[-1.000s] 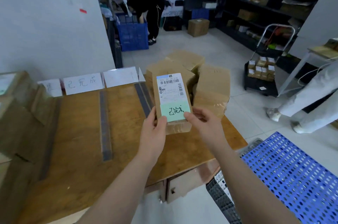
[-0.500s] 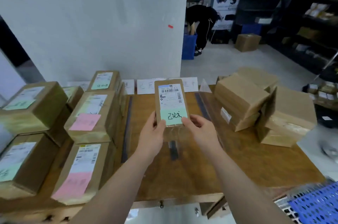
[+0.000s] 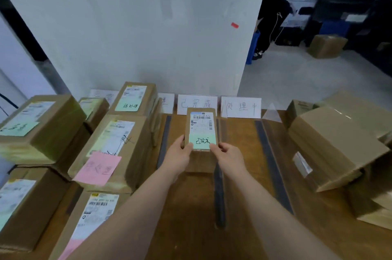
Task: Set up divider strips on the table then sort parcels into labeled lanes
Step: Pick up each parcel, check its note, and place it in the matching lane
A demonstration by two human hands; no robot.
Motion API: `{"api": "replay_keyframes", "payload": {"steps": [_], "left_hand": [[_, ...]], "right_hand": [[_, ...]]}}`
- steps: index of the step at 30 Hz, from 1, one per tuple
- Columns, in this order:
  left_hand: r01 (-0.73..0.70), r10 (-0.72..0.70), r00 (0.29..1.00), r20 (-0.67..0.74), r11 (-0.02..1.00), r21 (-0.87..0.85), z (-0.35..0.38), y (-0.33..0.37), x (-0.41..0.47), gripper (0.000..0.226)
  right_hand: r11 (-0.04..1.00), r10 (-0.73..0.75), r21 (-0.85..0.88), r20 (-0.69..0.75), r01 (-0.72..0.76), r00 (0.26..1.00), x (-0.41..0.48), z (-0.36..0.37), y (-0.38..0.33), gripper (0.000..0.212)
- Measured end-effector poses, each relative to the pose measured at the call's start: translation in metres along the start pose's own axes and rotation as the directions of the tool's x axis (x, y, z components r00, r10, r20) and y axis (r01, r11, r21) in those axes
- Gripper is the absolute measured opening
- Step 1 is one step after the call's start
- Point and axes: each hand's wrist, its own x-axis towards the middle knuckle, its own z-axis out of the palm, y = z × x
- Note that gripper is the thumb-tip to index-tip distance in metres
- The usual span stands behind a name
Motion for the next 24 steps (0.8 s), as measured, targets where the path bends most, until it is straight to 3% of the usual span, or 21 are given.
{"api": "replay_keyframes", "payload": {"steps": [11, 24], "left_hand": [[0.106, -0.105, 0.993, -0.053, 0.994, 0.027, 0.019, -0.012, 0.109, 0.052], [0.093, -0.089, 0.995, -0.036, 0.988, 0.123, 0.016, -0.028, 0.157, 0.046]], "right_hand": [[0.997, 0.064, -0.056, 0.06, -0.06, 0.996, 0.107, 0.026, 0.014, 0.033], [0.993, 0.098, -0.073, 0.001, -0.098, 0.995, 0.136, 0.05, 0.015, 0.033]]}}
